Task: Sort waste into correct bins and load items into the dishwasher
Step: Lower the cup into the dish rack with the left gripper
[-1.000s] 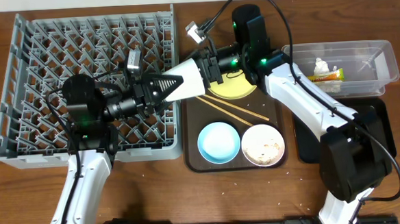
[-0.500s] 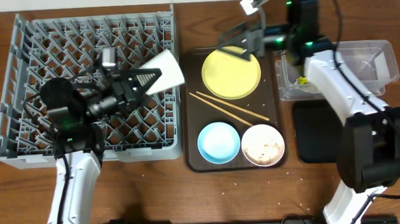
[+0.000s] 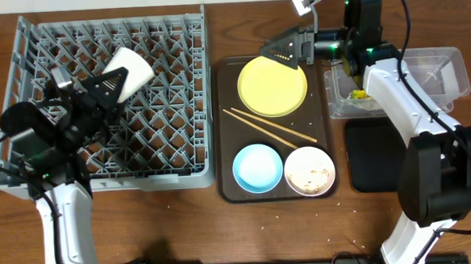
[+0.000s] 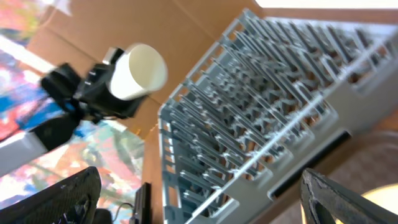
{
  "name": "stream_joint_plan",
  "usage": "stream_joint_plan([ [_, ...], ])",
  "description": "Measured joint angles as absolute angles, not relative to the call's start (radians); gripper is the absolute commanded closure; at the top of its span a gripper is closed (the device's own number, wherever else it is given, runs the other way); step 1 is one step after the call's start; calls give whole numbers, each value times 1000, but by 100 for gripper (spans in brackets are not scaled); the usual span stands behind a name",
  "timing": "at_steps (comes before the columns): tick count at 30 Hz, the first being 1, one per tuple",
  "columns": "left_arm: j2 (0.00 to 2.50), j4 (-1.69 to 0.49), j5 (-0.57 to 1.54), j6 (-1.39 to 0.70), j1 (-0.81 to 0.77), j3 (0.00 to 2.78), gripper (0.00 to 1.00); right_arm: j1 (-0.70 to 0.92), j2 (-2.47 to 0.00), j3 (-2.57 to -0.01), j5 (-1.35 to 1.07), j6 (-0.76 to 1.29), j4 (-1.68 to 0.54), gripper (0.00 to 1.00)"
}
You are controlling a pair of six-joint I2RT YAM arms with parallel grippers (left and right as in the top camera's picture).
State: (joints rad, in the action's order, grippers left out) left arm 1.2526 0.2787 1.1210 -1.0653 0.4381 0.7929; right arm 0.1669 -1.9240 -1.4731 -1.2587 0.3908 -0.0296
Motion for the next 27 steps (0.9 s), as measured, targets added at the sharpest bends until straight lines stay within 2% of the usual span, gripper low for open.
stream_joint_plan([
  [2, 1253, 178, 1092, -1014, 438, 846, 80, 175, -1924, -1473, -1213, 365, -92, 1],
  [6, 1253, -250, 993, -835, 421, 1028, 80, 194, -1924, -1473, -1094, 292, -232, 1],
  [8, 1254, -480, 895, -722, 387, 1135, 80, 205, -1924, -1473, -1020, 250, -296, 1],
  [13, 1252, -815, 637, -538, 273, 1316, 80, 226, -1924, -1473, -888, 202, -357, 1],
  [20, 1252, -1066, 289, -434, 75, 1382, 80, 234, -1924, -1473, -701, 175, -455, 1],
  [27, 1338, -1126, 102, -413, -54, 1385, 80, 253, -1864, -1514, -390, 122, -702, 1],
])
